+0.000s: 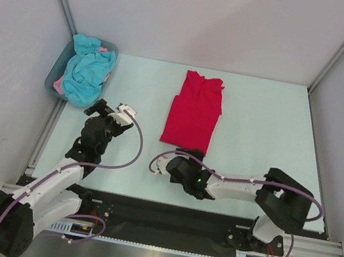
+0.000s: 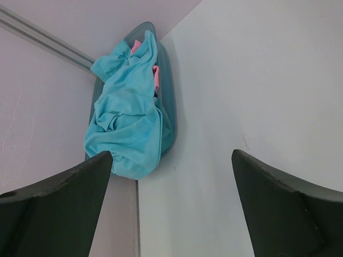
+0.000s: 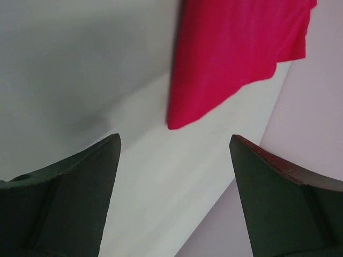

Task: Fold and stack the t-shirts
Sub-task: Fold the tshirt

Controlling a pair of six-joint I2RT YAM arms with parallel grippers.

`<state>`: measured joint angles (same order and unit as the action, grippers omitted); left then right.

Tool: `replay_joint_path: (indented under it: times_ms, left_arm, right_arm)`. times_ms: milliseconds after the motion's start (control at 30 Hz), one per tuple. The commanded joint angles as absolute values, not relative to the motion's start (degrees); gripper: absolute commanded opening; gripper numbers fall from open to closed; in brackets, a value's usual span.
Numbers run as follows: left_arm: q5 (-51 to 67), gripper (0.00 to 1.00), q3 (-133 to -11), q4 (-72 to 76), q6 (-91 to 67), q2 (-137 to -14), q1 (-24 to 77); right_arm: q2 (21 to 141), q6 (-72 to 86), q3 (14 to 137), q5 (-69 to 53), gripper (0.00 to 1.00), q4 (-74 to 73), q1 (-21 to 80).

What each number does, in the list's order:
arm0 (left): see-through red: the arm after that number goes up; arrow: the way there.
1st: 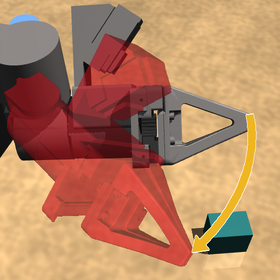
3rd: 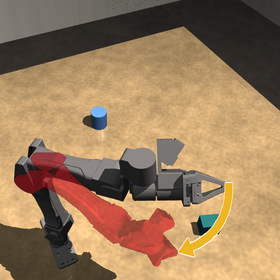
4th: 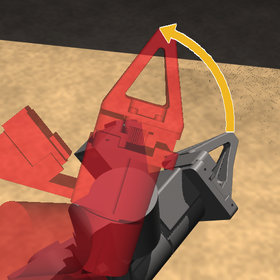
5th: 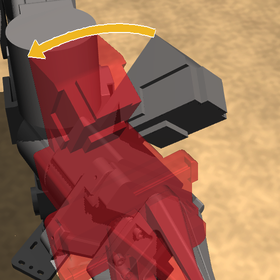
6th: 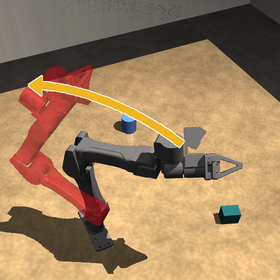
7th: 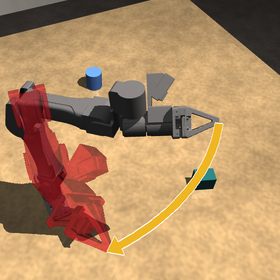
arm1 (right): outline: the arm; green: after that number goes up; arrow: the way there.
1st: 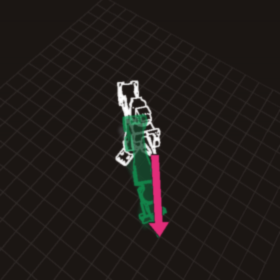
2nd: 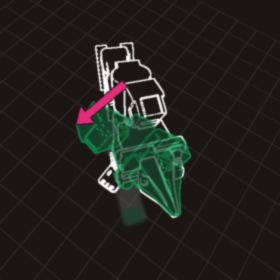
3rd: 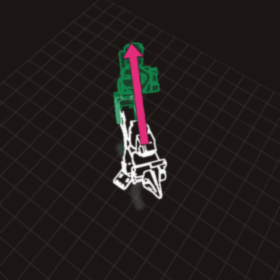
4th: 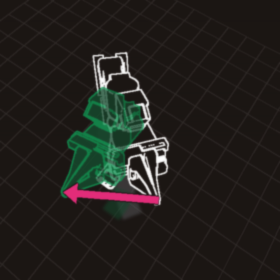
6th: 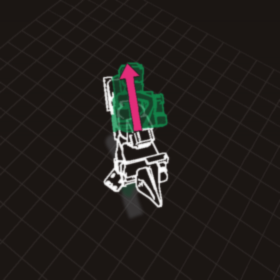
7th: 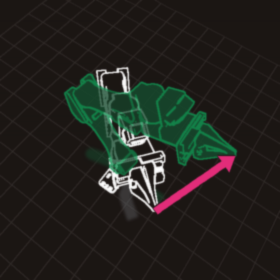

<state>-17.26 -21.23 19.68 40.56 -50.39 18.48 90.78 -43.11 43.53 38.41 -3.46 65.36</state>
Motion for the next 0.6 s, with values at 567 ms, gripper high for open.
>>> replay_joint_path:
  times_ms: [567]
  left_arm:
    - [-19.42, 1.0, -20.57, 21.35, 41.3, -48.87, 18.55]
  right_arm:
    - [110.48, -50.36, 53.52, 38.85, 0.85, 12.3, 61.71]
